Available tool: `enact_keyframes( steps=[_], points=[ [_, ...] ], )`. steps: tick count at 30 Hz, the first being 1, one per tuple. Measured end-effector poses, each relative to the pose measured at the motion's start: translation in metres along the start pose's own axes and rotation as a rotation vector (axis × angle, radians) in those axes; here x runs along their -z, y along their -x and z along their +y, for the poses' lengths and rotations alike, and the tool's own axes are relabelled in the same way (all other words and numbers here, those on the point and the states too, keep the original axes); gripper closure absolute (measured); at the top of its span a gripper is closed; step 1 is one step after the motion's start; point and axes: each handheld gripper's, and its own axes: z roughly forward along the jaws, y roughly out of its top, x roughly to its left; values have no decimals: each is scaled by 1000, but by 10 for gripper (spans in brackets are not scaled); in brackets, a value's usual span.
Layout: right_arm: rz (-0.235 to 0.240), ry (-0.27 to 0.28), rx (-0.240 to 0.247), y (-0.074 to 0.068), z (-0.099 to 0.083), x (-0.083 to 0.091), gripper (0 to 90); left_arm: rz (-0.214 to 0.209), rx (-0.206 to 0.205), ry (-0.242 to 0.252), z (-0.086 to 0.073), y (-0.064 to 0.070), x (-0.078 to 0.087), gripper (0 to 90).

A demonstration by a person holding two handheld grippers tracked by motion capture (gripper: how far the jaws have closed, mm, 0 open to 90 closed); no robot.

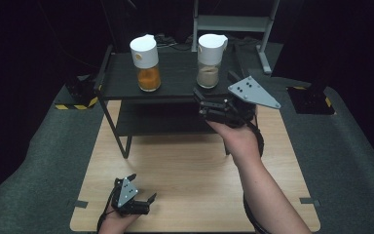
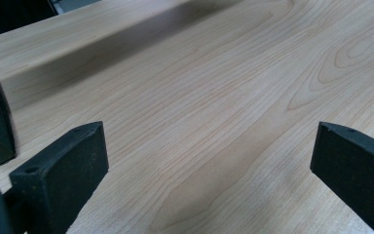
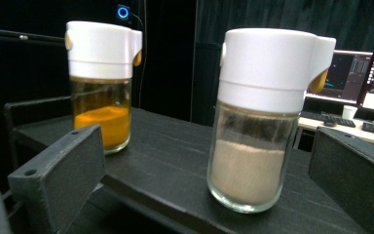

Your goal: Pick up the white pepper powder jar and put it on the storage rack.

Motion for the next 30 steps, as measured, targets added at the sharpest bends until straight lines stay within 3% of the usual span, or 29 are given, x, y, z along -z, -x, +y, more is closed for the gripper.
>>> enact_keyframes(
  steps=[9, 17, 30],
  points=[
    [10, -28, 45, -6, -23, 18, 0, 5, -9, 3, -1, 2, 0, 7],
    [16, -72, 82, -6, -57, 35, 0, 0, 0, 18, -3, 0, 2, 7],
    [8, -121, 124, -11, -105, 61, 2, -1, -17, 30, -6, 2, 4, 6]
  ],
)
